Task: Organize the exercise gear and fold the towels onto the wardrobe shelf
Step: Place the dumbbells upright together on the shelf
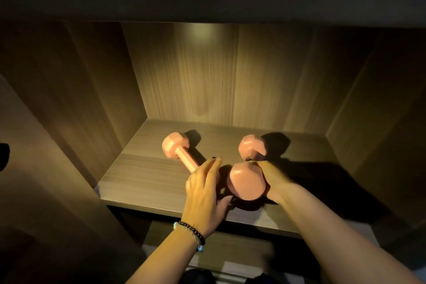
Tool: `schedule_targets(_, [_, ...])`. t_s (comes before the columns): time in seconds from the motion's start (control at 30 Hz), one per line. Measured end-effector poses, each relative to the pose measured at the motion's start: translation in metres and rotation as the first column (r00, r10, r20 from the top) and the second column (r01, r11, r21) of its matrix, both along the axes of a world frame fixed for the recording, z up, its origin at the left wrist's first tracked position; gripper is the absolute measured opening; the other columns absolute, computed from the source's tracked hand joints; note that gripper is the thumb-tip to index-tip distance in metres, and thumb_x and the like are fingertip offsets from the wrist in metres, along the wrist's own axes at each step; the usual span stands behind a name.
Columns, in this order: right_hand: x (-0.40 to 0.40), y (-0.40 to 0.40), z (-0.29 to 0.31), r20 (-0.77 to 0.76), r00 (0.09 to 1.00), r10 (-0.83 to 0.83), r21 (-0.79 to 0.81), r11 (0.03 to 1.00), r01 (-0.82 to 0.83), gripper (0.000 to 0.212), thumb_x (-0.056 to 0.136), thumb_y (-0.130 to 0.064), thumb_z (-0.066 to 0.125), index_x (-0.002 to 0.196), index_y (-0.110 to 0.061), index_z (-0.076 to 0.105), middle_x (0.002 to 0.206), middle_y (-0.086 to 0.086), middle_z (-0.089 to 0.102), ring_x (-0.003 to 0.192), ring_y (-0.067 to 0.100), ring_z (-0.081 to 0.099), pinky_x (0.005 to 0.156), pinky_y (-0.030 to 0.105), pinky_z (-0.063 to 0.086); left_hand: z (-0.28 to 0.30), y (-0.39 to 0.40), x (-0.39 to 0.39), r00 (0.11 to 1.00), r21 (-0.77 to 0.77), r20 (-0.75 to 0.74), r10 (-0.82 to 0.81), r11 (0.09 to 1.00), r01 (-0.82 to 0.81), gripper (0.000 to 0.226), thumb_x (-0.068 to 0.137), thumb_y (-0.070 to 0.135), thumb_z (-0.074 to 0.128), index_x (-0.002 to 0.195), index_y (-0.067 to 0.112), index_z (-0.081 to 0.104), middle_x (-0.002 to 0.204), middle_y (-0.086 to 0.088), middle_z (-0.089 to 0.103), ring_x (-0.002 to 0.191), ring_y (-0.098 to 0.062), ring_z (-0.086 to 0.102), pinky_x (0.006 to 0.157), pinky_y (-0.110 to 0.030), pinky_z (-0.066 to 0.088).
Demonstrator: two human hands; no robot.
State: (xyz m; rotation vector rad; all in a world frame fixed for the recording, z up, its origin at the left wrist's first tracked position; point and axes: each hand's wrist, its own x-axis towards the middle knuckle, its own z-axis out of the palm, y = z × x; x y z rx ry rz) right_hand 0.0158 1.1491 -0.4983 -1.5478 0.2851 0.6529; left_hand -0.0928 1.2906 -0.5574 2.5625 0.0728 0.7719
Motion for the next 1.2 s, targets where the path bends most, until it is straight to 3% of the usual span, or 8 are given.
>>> schedule_targets(0.23, [0.004, -0.022, -0.011, 0.082, 0.981, 0.174, -0.230, 0.961, -0.151, 0.018, 0.089, -0.024, 0.064, 0.105, -0.016, 0.061, 0.100, 0.013, 0.066, 0.093, 0.032, 0.064, 0.081, 0.041, 0.053, -0.015, 0.022, 0.005, 0.990, 0.040, -0.092, 0.107, 0.994, -0.103, 0.083, 0.068, 0.017, 0.081, 0.136, 0.029, 0.035, 0.139, -0.006, 0.047, 0.122, -0.031, 0.048, 0.089, -0.046, 0.041])
schedule_targets(0.4, [0.001, -0.010, -0.015, 0.095, 0.974, 0.204, -0.292, 0.941, -0.169, 0.013, 0.093, -0.021, 0.059, 0.105, -0.020, 0.058, 0.099, 0.006, 0.061, 0.095, 0.028, 0.059, 0.082, 0.039, 0.048, -0.011, 0.053, 0.003, 0.994, 0.054, -0.065, -0.089, 0.994, 0.092, 0.069, 0.069, 0.010, 0.077, 0.131, 0.019, 0.048, 0.133, -0.004, 0.051, 0.114, -0.026, 0.053, 0.092, -0.037, 0.049])
schedule_targets(0.5, [-0.004, 0.000, -0.017, 0.102, 0.971, 0.217, -0.326, 0.929, -0.174, 0.013, 0.095, -0.020, 0.056, 0.108, -0.021, 0.058, 0.099, 0.003, 0.058, 0.099, 0.026, 0.056, 0.088, 0.040, 0.046, -0.008, 0.074, -0.009, 0.982, 0.021, -0.079, -0.169, 0.985, 0.171, 0.062, 0.073, 0.009, 0.073, 0.130, 0.016, 0.050, 0.134, 0.000, 0.048, 0.118, -0.020, 0.047, 0.103, -0.018, 0.036])
schedule_targets(0.6, [-0.009, 0.013, -0.019, 0.106, 0.966, 0.235, -0.335, 0.923, -0.188, 0.026, 0.096, -0.020, 0.055, 0.121, -0.018, 0.057, 0.106, 0.003, 0.056, 0.100, 0.025, 0.054, 0.089, 0.039, 0.044, -0.002, 0.099, -0.023, 0.978, 0.026, -0.099, -0.185, 0.982, 0.188, 0.064, 0.074, 0.009, 0.072, 0.132, 0.020, 0.049, 0.135, 0.004, 0.047, 0.122, -0.016, 0.046, 0.105, -0.016, 0.033])
schedule_targets(0.77, [-0.020, 0.046, -0.020, 0.101, 0.958, 0.268, -0.329, 0.918, -0.222, 0.036, 0.095, -0.020, 0.056, 0.131, -0.017, 0.054, 0.112, 0.004, 0.058, 0.104, 0.025, 0.056, 0.091, 0.040, 0.045, 0.006, 0.097, -0.040, 0.986, 0.158, -0.169, 0.016, 0.987, 0.011, 0.064, 0.069, 0.025, 0.072, 0.129, 0.023, 0.049, 0.128, 0.000, 0.050, 0.112, -0.024, 0.053, 0.084, -0.038, 0.054])
schedule_targets(0.87, [-0.027, 0.072, -0.023, 0.107, 0.961, 0.256, -0.327, 0.921, -0.210, 0.038, 0.095, -0.020, 0.057, 0.133, -0.017, 0.053, 0.116, 0.005, 0.059, 0.108, 0.027, 0.057, 0.093, 0.042, 0.045, 0.005, 0.081, -0.039, 0.948, 0.209, -0.233, 0.217, 0.963, -0.169, 0.069, 0.067, 0.036, 0.077, 0.129, 0.023, 0.050, 0.123, -0.003, 0.050, 0.105, -0.026, 0.053, 0.069, -0.037, 0.057])
schedule_targets(0.97, [-0.033, 0.094, -0.025, 0.105, 0.962, 0.252, -0.331, 0.921, -0.205, 0.039, 0.095, -0.020, 0.056, 0.133, -0.018, 0.051, 0.110, 0.003, 0.057, 0.110, 0.027, 0.057, 0.098, 0.046, 0.045, 0.000, 0.077, -0.039, 0.946, 0.181, -0.197, 0.258, 0.958, -0.224, 0.065, 0.068, 0.025, 0.080, 0.127, 0.018, 0.054, 0.122, -0.007, 0.054, 0.103, -0.028, 0.056, 0.052, -0.030, 0.057])
schedule_targets(1.2, [-0.035, 0.129, -0.025, 0.082, 0.964, 0.254, -0.382, 0.901, -0.205, 0.040, 0.093, -0.024, 0.059, 0.132, -0.017, 0.051, 0.119, 0.009, 0.060, 0.112, 0.030, 0.057, 0.098, 0.045, 0.045, -0.005, 0.113, -0.038, 0.942, 0.212, -0.210, 0.260, 0.953, -0.216, 0.073, 0.068, 0.009, 0.080, 0.134, 0.011, 0.050, 0.134, -0.011, 0.049, 0.125, -0.037, 0.049, 0.070, -0.040, 0.061])
